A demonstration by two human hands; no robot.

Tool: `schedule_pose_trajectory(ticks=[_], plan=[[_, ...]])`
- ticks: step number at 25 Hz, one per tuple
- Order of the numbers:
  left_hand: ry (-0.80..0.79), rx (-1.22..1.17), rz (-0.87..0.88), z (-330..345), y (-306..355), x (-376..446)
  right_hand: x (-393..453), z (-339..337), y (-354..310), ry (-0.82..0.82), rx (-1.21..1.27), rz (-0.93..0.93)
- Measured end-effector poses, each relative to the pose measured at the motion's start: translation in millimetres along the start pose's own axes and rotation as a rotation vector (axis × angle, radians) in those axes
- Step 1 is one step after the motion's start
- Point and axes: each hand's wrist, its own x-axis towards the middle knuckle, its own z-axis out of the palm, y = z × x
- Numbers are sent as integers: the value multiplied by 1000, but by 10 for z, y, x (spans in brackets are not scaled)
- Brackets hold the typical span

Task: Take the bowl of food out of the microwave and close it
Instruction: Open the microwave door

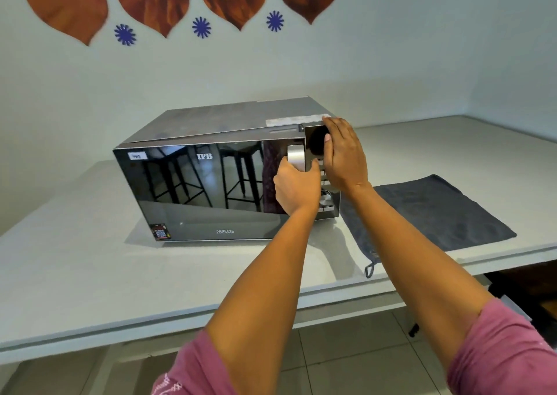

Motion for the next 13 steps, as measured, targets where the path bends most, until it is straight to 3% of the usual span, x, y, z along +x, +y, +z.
schedule_pose_trajectory(ticks=[4,6,9,13], plan=[[-37,-62,88,-215,-26,-178,32,-88,-186,-5,105,93],[-49,-85,160,-347,-39,-254,-32,-126,-307,7,335,119],[37,-18,248,-602,10,-303,-201,-177,-591,-15,610,-11],[224,110,384,-1041,263,-45,-323,-115,-868,3,673,-161]])
